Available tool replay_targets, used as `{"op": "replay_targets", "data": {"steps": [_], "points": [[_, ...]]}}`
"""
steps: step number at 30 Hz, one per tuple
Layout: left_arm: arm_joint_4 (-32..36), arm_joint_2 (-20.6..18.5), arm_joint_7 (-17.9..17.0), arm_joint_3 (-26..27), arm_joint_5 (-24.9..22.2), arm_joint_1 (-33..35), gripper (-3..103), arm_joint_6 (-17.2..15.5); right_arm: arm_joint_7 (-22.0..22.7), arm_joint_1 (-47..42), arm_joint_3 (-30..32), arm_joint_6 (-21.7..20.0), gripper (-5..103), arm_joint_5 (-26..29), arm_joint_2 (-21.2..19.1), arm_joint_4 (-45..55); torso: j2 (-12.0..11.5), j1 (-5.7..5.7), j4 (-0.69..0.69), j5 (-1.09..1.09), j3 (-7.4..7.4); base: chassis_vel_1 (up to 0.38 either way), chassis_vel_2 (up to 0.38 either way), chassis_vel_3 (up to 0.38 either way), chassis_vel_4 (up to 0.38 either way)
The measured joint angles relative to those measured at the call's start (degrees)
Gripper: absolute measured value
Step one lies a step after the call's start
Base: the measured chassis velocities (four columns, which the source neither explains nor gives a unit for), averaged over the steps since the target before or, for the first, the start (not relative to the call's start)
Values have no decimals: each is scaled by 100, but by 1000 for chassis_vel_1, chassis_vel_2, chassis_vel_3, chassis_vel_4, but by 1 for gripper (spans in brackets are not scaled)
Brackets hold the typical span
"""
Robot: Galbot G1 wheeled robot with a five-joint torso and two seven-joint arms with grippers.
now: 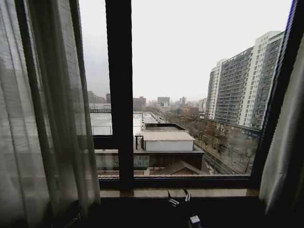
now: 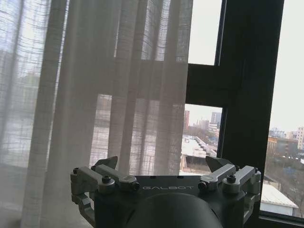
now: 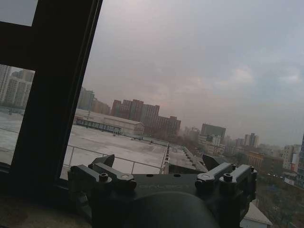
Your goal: Open the curtains by pulling them apart, changing their state from closed to fully open.
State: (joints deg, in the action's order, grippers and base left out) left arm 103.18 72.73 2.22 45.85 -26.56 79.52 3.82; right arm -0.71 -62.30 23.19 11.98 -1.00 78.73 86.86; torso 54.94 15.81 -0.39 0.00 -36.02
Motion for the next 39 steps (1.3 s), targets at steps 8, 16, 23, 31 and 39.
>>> {"op": "replay_targets", "data": {"steps": [8, 16, 23, 31, 39], "points": [[-473, -602, -496, -394, -83, -959, 100, -723, -40, -103, 112, 7, 100, -3, 0, 37, 0, 0, -1, -1, 0, 0, 0, 0, 0], [-1212, -1229, -777, -536, -314, -1618, 100, -1029, -58, -107, 140, 55, 100, -7, 0, -103, -1, 1, 2, -1, -1, 0, 0, 0, 0], [-2067, -1934, -610, -1020, -475, -2364, 100, -995, -52, -22, 113, 89, 100, -12, 0, -275, 0, 1, 2, -2, 0, 0, 0, 0, 0], [-3136, -2396, 8, -1777, -656, -3462, 100, -618, -43, 101, 87, 91, 100, -28, 0, -427, -1, 1, 0, 0, 0, 0, 0, 0, 0], [-3818, -2462, 673, -2440, -839, -4343, 100, -412, -37, 193, 58, 91, 100, -39, 0, -541, -1, 1, -1, 0, 0, 0, 0, 0, 0]]}}
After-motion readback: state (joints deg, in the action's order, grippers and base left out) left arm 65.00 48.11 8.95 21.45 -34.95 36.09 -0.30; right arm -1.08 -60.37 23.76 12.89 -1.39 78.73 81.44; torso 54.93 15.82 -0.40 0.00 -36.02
